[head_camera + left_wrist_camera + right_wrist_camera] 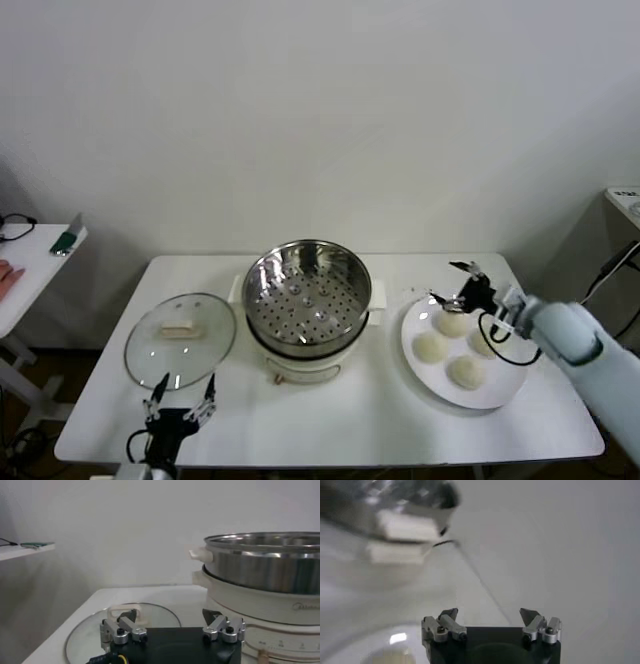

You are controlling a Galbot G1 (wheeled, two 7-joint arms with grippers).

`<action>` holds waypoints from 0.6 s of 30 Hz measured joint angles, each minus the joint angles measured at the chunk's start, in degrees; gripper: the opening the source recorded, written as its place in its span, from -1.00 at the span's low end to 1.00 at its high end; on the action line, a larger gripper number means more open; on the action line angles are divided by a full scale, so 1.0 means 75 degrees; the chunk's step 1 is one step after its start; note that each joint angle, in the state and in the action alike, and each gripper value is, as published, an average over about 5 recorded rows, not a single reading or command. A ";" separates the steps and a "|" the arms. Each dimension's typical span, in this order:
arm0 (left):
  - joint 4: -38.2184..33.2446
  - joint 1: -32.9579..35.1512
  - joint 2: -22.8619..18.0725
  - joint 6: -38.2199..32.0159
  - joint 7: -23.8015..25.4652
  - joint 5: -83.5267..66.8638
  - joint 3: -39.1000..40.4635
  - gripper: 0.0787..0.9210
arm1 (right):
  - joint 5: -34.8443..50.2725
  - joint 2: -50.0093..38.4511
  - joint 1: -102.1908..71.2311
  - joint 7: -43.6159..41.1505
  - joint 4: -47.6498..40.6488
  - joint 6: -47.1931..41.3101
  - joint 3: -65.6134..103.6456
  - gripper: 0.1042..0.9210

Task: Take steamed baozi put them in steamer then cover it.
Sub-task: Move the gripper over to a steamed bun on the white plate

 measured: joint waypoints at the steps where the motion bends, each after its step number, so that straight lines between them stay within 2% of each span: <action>1: 0.0010 0.0000 -0.0008 -0.0010 0.0006 0.0019 0.0016 0.77 | -0.0067 -0.0033 0.0466 -0.0319 -0.0190 0.0091 -0.0477 0.76; 8: 0.0073 -0.0056 -0.0040 -0.0033 0.0032 0.0076 0.0042 0.77 | 0.0090 0.0099 0.2931 -0.1713 -0.1181 0.0231 -0.3348 0.76; 18: 0.0119 -0.0137 -0.0052 -0.0018 0.0104 0.0053 -0.0037 0.77 | 0.0430 0.0946 0.4015 -0.2162 -0.2252 -0.0187 -0.5120 0.76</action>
